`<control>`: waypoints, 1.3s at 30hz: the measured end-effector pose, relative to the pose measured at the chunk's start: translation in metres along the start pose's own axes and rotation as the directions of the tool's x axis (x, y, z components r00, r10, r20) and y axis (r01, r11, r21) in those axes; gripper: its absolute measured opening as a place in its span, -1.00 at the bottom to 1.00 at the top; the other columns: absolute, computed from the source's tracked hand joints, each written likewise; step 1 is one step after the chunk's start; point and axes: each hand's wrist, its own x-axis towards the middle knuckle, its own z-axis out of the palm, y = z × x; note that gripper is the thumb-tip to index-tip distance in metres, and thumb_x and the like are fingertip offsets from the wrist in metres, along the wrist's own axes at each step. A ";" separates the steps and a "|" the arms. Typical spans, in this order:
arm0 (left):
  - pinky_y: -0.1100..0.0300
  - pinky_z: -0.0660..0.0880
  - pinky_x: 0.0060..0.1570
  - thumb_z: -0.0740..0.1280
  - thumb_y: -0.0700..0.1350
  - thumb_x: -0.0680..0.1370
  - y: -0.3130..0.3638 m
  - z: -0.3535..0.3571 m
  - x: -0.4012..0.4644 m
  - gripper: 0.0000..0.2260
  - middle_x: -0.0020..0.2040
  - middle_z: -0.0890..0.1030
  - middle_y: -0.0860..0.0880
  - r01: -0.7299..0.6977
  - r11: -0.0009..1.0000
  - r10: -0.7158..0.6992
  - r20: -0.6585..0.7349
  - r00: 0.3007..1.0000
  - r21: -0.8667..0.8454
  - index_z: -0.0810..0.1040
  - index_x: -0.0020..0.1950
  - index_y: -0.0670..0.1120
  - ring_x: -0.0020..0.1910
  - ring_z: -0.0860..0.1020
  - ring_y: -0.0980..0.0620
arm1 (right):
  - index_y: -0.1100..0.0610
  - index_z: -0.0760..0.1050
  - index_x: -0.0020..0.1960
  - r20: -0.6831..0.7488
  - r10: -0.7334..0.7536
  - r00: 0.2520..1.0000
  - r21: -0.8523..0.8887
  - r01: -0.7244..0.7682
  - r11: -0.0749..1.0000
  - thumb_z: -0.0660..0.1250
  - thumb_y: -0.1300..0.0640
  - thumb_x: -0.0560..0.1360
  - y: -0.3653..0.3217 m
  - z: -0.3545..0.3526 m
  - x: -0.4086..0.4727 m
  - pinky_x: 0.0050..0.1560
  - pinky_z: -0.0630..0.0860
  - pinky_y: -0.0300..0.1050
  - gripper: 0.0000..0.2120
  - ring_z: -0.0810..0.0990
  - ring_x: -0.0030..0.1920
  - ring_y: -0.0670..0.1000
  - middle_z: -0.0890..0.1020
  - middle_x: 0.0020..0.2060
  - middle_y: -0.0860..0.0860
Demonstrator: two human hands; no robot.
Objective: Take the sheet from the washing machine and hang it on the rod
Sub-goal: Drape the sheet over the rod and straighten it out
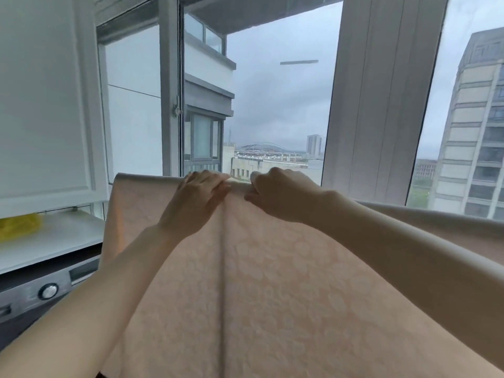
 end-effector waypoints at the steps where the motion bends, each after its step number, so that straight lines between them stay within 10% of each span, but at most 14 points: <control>1: -0.06 0.42 0.26 0.03 0.20 0.63 -0.010 -0.001 0.000 -0.56 0.23 0.54 0.00 0.015 1.000 -0.015 0.008 1.000 -0.020 0.44 0.34 -0.02 0.21 0.48 0.01 | 0.15 0.36 0.17 -0.014 -0.019 1.000 0.023 0.019 1.000 0.15 -0.07 0.61 -0.006 0.004 0.009 -0.25 0.34 -0.07 -0.70 0.58 -0.07 0.19 0.54 -0.09 0.12; 9: -0.13 0.42 0.23 0.10 0.31 0.56 -0.117 -0.012 -0.001 -0.51 0.19 0.57 0.05 0.069 0.997 -0.067 0.049 0.997 -0.037 0.50 0.28 0.02 0.19 0.49 0.04 | 0.13 0.23 0.26 -0.078 -0.080 0.994 -0.119 0.070 0.990 0.28 -0.16 0.52 -0.049 0.031 0.067 -0.27 0.34 -0.06 -0.51 0.41 -0.28 0.09 0.49 0.00 0.07; 15: 0.44 0.32 0.02 0.41 -0.13 0.50 -0.196 -0.032 0.002 -0.76 0.04 0.67 -0.07 -0.039 0.998 0.036 -0.076 0.996 -0.041 0.62 0.15 -0.16 0.03 0.61 -0.05 | 0.12 0.37 0.17 -0.101 -0.014 0.995 -0.063 0.008 0.998 0.21 -0.16 0.57 -0.079 0.040 0.099 -0.19 0.47 -0.06 -0.63 0.53 -0.23 0.06 0.55 -0.11 0.02; 24: 0.03 0.57 -0.07 0.39 -0.13 0.52 -0.244 -0.050 0.012 -0.88 -0.12 0.67 0.00 -0.198 0.967 0.186 -0.089 0.979 -0.157 0.68 -0.02 -0.12 -0.13 0.62 0.04 | 0.08 0.47 -0.11 -0.189 0.093 0.978 -0.090 -0.111 0.990 0.16 0.08 0.61 -0.111 0.051 0.138 -0.31 0.40 -0.09 -0.82 0.55 -0.29 0.11 0.60 -0.22 -0.01; 31: 0.09 0.53 -0.08 0.37 -0.10 0.54 -0.253 -0.042 0.041 -0.89 -0.14 0.69 -0.05 0.023 0.981 -0.038 -0.076 0.996 -0.191 0.66 -0.07 -0.10 -0.14 0.62 -0.03 | 0.16 0.46 -0.21 -0.093 0.352 0.931 -0.074 -0.359 0.930 0.17 0.09 0.59 -0.110 0.045 0.164 -0.28 0.36 -0.10 -0.75 0.55 -0.27 0.15 0.54 -0.32 0.07; 39: 0.19 0.34 -0.11 0.32 -0.04 0.58 -0.297 -0.041 0.017 -0.78 -0.10 0.66 -0.12 0.188 0.938 -0.208 -0.038 0.977 -0.291 0.66 0.00 -0.18 -0.11 0.55 -0.04 | 0.10 0.44 -0.09 -0.017 0.203 0.979 -0.034 -0.204 0.978 0.08 -0.12 0.62 -0.134 0.060 0.166 -0.25 0.46 -0.07 -0.67 0.50 -0.33 0.03 0.49 -0.31 -0.01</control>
